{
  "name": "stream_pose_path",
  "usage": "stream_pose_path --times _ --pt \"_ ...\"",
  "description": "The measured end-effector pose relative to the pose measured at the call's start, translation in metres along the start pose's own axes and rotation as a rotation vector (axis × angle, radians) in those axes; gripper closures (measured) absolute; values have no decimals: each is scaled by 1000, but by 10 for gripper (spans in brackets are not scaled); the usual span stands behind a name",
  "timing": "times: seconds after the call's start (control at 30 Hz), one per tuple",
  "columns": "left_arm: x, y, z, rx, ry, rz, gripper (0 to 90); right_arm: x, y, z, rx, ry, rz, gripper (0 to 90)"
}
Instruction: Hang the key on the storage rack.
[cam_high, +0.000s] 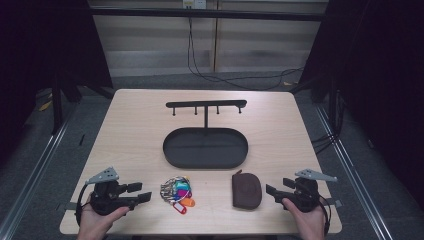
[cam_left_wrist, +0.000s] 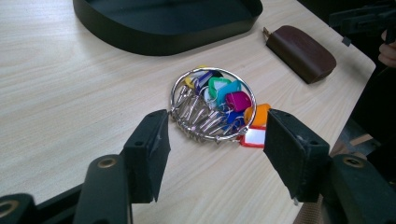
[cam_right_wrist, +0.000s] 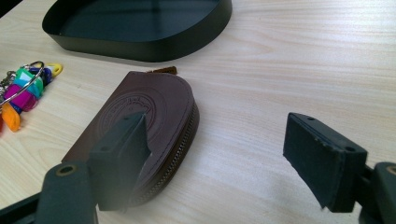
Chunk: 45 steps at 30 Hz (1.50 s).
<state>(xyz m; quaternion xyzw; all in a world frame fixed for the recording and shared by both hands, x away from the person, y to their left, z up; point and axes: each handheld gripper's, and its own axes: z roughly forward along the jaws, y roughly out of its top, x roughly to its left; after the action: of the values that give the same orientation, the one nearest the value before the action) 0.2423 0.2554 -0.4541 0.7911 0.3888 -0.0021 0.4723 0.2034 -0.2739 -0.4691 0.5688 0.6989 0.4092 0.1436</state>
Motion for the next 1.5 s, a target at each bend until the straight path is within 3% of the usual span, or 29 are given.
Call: stream_pose_path --times 0.27,0.37,0.57,0.87,1.07,1.17,1.27,1.33,1.5 --pt "-4 2 1 17 6 22 519 3 1 -3 2 -9 -2 182" --pt "-10 4 4 38 21 61 543 4 1 -5 -6 -13 -10 178" --pt "-19 11 11 65 14 84 572 0 1 -2 16 2 15 168" --pt "-34 26 30 167 -4 165 687 2 2 -2 17 5 6 169" --pt "-47 47 51 242 -6 213 714 2 2 -1 17 4 1 169" --pt "-51 53 62 252 -25 190 684 2 2 -1 21 1 -2 171" --pt "-53 55 68 269 -32 195 682 2 2 -1 21 0 -4 173" --pt "-54 57 79 313 -38 200 686 2 2 0 23 3 -7 174" --pt "-54 61 91 368 -40 197 713 3 2 0 25 3 -10 175"
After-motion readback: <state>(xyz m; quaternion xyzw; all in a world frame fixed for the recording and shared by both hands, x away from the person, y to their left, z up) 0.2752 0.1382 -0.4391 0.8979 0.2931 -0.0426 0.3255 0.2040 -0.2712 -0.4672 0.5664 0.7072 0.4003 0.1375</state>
